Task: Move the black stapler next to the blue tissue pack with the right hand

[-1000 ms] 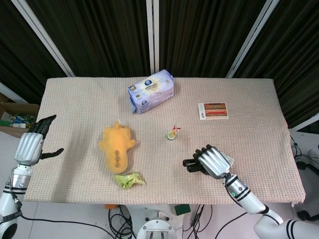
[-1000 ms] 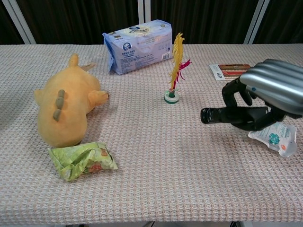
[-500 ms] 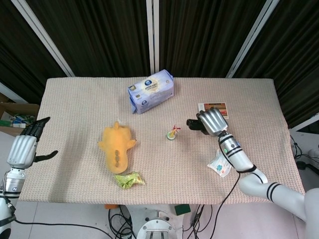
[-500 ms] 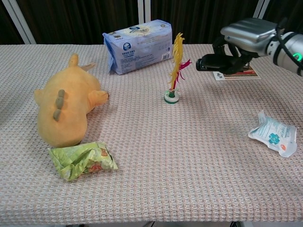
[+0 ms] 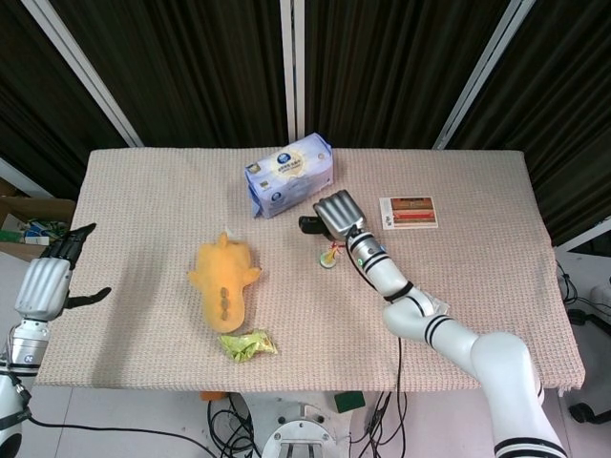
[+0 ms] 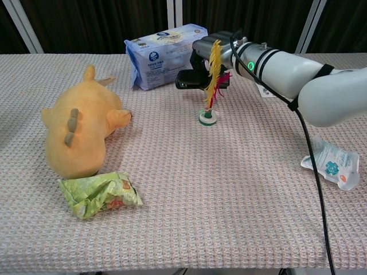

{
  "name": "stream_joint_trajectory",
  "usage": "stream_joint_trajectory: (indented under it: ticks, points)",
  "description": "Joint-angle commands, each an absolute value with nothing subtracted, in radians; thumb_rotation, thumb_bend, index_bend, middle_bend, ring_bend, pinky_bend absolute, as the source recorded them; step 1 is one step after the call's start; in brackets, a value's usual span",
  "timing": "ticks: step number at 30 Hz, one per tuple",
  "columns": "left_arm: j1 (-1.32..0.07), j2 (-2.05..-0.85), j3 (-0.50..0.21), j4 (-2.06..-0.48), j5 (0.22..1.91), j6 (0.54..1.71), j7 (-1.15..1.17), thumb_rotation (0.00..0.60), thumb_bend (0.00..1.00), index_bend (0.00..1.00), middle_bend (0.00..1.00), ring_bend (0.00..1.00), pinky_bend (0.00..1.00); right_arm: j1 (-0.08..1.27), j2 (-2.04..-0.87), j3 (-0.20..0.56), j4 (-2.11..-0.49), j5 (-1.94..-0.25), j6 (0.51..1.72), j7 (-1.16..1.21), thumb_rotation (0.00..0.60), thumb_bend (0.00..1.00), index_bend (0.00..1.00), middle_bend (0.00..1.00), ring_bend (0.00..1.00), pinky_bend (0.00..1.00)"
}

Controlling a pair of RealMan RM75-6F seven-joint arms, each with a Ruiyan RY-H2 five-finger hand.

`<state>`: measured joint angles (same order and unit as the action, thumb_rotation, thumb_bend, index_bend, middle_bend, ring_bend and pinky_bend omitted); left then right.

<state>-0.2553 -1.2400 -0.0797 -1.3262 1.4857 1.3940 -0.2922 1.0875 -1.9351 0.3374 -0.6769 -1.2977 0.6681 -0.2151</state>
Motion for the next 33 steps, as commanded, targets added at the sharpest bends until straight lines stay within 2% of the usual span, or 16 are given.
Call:
stream_joint_trajectory:
  ticks: [1, 3, 5, 6, 8, 13, 17, 21, 23, 27, 29, 32, 33]
  points:
    - [-0.256, -1.245, -0.079, -1.317, 1.484, 1.390, -0.300, 0.600, 0.09, 0.04, 0.12, 0.13, 0.21, 1.093, -1.927, 0.325, -0.679, -1.289, 0.640, -0.206, 0.600, 0.27, 0.47, 0.43, 0.40, 0.47]
    - [-0.256, -1.248, -0.079, -1.312, 1.485, 1.388, -0.302, 0.600, 0.09, 0.04, 0.12, 0.13, 0.21, 1.091, -1.907, 0.317, -0.698, -1.284, 0.618, -0.192, 0.600, 0.18, 0.20, 0.24, 0.18, 0.28]
    - [-0.257, -1.251, -0.078, -1.310, 1.486, 1.388, -0.301, 0.600, 0.09, 0.04, 0.12, 0.13, 0.21, 1.089, -1.890, 0.313, -0.716, -1.279, 0.605, -0.177, 0.600, 0.15, 0.03, 0.10, 0.04, 0.16]
    - [-0.257, -1.252, -0.078, -1.309, 1.487, 1.388, -0.300, 0.600, 0.09, 0.04, 0.12, 0.13, 0.21, 1.087, -1.880, 0.311, -0.728, -1.274, 0.598, -0.166, 0.600, 0.13, 0.00, 0.05, 0.01, 0.12]
    - [-0.258, -1.253, -0.078, -1.310, 1.487, 1.387, -0.297, 0.600, 0.09, 0.04, 0.12, 0.13, 0.21, 1.084, -1.866, 0.308, -0.742, -1.273, 0.598, -0.155, 0.600, 0.12, 0.00, 0.01, 0.00, 0.09]
    - [-0.263, -1.249, -0.080, -1.320, 1.489, 1.382, -0.284, 0.600, 0.09, 0.04, 0.12, 0.13, 0.21, 1.064, -1.815, 0.295, -0.800, -1.275, 0.636, -0.159, 0.600, 0.12, 0.00, 0.00, 0.00, 0.08]
    - [-0.264, -1.246, -0.082, -1.329, 1.490, 1.382, -0.277, 0.600, 0.09, 0.04, 0.12, 0.13, 0.21, 0.996, -1.691, 0.271, -0.955, -1.286, 0.726, -0.219, 0.600, 0.11, 0.00, 0.00, 0.00, 0.08]
    - [-0.261, -1.245, -0.082, -1.335, 1.491, 1.390, -0.269, 0.600, 0.10, 0.04, 0.12, 0.13, 0.21, 0.835, -1.459, 0.219, -1.255, -1.262, 0.865, -0.320, 0.600, 0.10, 0.00, 0.00, 0.00, 0.06]
    - [-0.257, -1.245, -0.081, -1.338, 1.493, 1.397, -0.262, 0.600, 0.09, 0.04, 0.12, 0.13, 0.21, 0.753, -1.360, 0.184, -1.368, -1.237, 0.924, -0.360, 0.600, 0.10, 0.00, 0.00, 0.00, 0.01]
    - [-0.246, -1.240, -0.080, -1.354, 1.498, 1.420, -0.236, 0.600, 0.10, 0.04, 0.12, 0.13, 0.21, 0.553, -1.166, 0.104, -1.572, -1.206, 1.104, -0.367, 0.600, 0.11, 0.00, 0.00, 0.00, 0.00]
    - [-0.239, -1.233, -0.076, -1.367, 1.500, 1.429, -0.214, 0.600, 0.09, 0.04, 0.12, 0.13, 0.21, 0.451, -1.105, 0.060, -1.620, -1.233, 1.212, -0.326, 0.600, 0.11, 0.00, 0.00, 0.00, 0.00]
    - [-0.222, -1.217, -0.059, -1.384, 1.504, 1.437, -0.164, 0.600, 0.09, 0.04, 0.12, 0.13, 0.21, 0.334, -1.072, -0.003, -1.628, -1.289, 1.331, -0.259, 0.600, 0.11, 0.00, 0.00, 0.00, 0.00]
    - [-0.212, -1.208, -0.047, -1.382, 1.505, 1.438, -0.118, 0.580, 0.09, 0.05, 0.12, 0.13, 0.21, 0.288, -1.071, -0.031, -1.617, -1.314, 1.377, -0.247, 0.600, 0.12, 0.00, 0.00, 0.00, 0.00]
